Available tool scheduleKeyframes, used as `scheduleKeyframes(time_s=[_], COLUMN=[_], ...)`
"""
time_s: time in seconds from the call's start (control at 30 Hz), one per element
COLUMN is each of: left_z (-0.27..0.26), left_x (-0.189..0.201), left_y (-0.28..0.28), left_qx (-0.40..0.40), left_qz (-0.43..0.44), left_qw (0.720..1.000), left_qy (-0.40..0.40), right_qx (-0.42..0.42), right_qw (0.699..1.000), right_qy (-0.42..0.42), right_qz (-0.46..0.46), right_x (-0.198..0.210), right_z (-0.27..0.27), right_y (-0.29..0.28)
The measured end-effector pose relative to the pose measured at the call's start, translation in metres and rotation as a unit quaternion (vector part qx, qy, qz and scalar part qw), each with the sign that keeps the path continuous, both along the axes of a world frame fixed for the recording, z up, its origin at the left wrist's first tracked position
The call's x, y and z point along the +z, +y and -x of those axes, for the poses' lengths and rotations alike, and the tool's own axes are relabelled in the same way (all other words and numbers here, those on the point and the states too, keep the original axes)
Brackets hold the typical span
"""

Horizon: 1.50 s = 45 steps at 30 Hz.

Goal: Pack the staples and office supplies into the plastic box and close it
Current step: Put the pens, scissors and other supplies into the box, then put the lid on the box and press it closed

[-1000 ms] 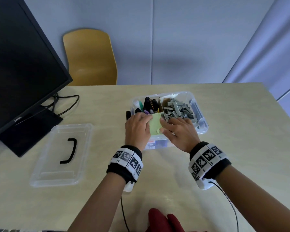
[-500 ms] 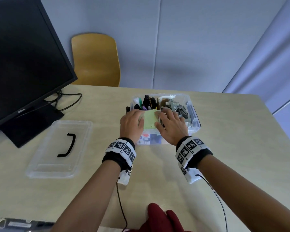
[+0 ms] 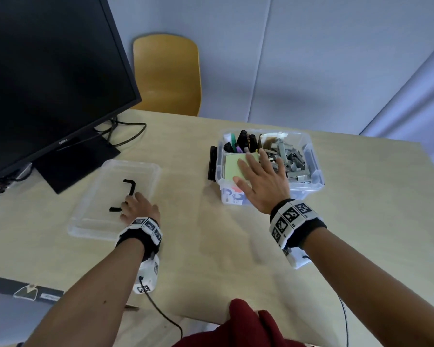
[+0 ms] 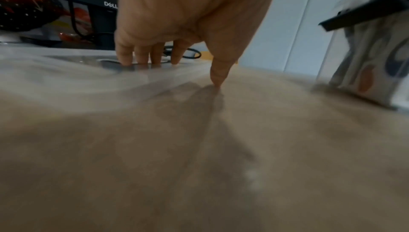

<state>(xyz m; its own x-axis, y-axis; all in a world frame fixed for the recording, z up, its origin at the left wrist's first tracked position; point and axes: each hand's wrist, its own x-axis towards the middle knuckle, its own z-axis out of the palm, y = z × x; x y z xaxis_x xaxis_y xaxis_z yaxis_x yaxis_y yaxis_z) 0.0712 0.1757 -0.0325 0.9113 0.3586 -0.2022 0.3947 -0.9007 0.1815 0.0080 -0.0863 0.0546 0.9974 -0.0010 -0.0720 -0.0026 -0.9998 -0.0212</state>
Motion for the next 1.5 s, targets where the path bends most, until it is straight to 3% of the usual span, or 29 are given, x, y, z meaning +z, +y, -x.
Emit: scheduleKeyframes(time_s=[0.13,0.33,0.53,0.87,0.97,1.07,1.1,1.17,1.2,1.27,1.3,1.37,1.5], left_z=[-0.005,-0.014,-0.005,0.003,0.003,0.004,0.006,0.012,0.016,0.022,0.024,0.028,0.037], left_x=[-0.008,-0.003,-0.007,0.018,0.048,0.080,0.090,0.106,0.112,0.118,0.118,0.116,0.110], left_y=[0.004,-0.009,-0.017,-0.032,-0.051,-0.077,-0.085,-0.101,-0.108,-0.118,-0.123,-0.132,-0.151], left_qx=[-0.062,-0.079,-0.148,-0.168,-0.217,-0.294,-0.326,-0.386,-0.413,-0.459,-0.480,-0.523,-0.575], left_qz=[-0.068,-0.016,-0.112,-0.011,0.050,0.072,0.072,0.062,0.051,0.026,0.015,-0.006,-0.031], left_qw=[0.995,0.997,0.982,0.982,0.949,0.889,0.870,0.837,0.826,0.812,0.802,0.782,0.756], left_qy=[-0.024,0.014,-0.033,-0.091,-0.224,-0.343,-0.363,-0.382,-0.380,-0.361,-0.355,-0.339,-0.311], right_qx=[-0.012,-0.018,-0.021,-0.013,-0.014,-0.046,-0.069,-0.123,-0.153,-0.202,-0.222,-0.247,-0.280], right_qw=[1.000,1.000,1.000,1.000,0.999,0.980,0.954,0.856,0.811,0.753,0.738,0.741,0.814], right_qy=[-0.002,-0.015,-0.017,-0.018,-0.018,-0.026,-0.037,-0.076,-0.107,-0.168,-0.192,-0.228,-0.220], right_qz=[-0.005,-0.008,-0.009,-0.018,-0.043,-0.192,-0.288,-0.495,-0.555,-0.604,-0.608,-0.582,-0.459], right_x=[-0.001,-0.001,-0.001,-0.001,0.002,0.014,0.018,0.026,0.029,0.037,0.042,0.049,0.051], right_z=[0.000,-0.001,0.000,-0.001,0.000,0.001,0.001,-0.001,-0.002,-0.005,-0.005,-0.005,-0.002], right_y=[0.000,0.001,0.001,-0.001,-0.002,-0.003,-0.005,-0.010,-0.014,-0.024,-0.029,-0.044,-0.070])
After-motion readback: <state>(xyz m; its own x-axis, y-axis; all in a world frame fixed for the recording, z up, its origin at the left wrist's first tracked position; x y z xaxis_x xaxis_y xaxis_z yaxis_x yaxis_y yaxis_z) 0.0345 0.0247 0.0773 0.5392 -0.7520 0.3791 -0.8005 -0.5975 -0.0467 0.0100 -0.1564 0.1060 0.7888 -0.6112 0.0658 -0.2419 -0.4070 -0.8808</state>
